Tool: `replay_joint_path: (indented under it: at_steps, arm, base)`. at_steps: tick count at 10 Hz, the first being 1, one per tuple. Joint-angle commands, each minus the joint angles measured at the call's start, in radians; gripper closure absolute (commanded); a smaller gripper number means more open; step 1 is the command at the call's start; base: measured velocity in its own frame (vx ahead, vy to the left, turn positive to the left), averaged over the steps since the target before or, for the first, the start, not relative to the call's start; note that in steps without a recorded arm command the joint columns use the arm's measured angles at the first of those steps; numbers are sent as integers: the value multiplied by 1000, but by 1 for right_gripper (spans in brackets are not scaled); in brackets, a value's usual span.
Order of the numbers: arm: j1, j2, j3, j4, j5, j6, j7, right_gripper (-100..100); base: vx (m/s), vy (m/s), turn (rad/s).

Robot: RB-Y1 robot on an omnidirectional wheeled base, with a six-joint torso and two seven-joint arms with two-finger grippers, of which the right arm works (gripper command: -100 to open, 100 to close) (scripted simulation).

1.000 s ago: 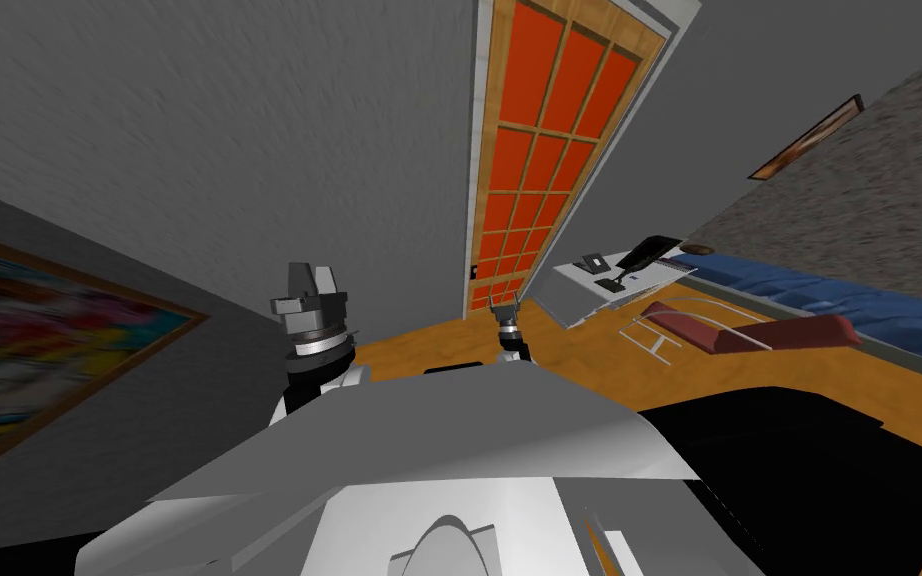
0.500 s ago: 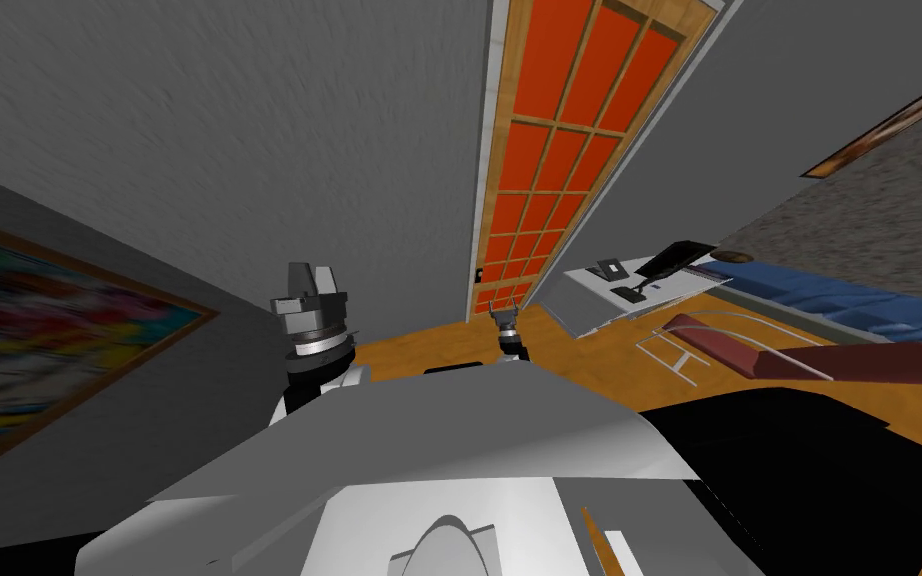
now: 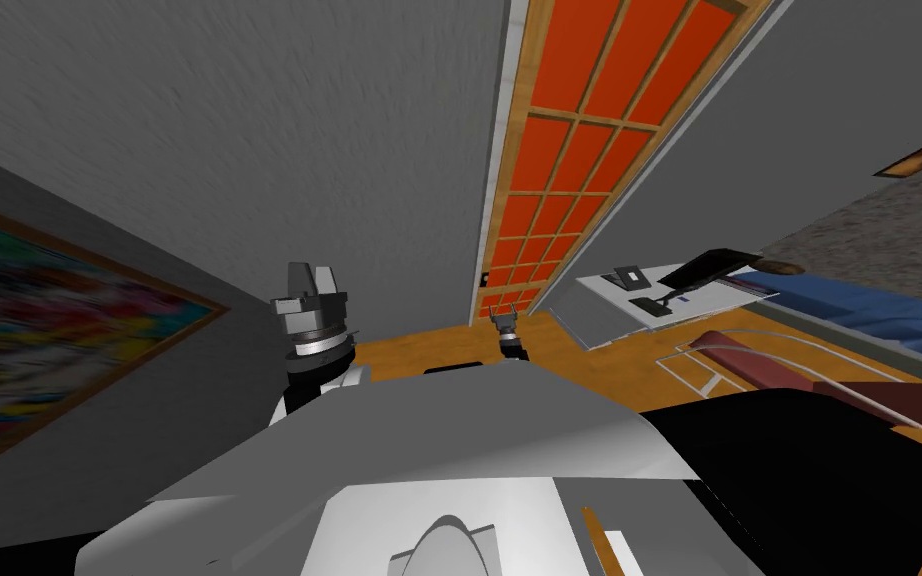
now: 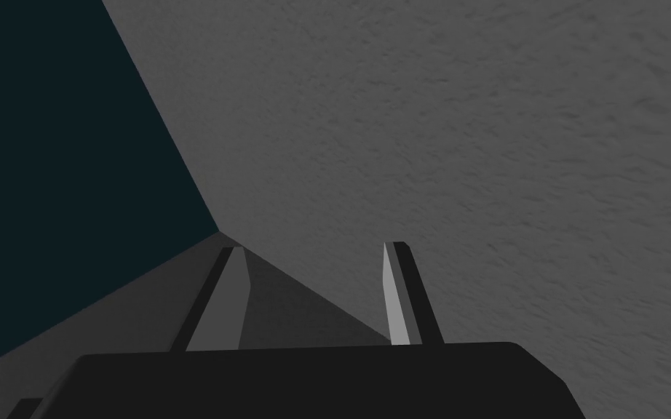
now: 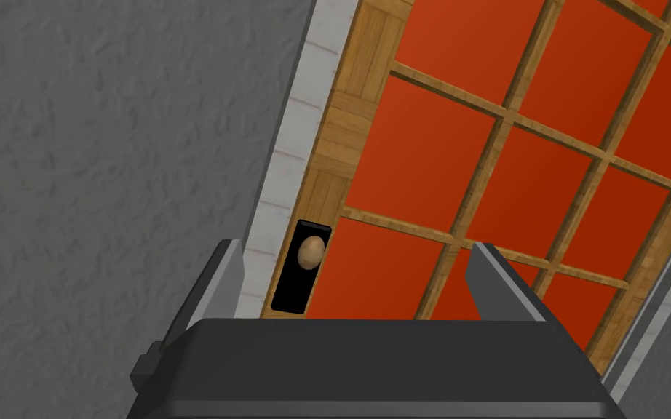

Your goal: Pull the door open

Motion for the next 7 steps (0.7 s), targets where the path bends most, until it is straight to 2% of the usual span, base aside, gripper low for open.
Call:
replay_joint_path:
  at_steps: [1, 7]
  arm:
    - [-10, -9, 15, 43, -19, -16, -37, -100]
    - [-34, -42, 62, 161, -87, -50, -150, -100]
  base:
    - [96, -28, 97]
    - [88, -40, 103]
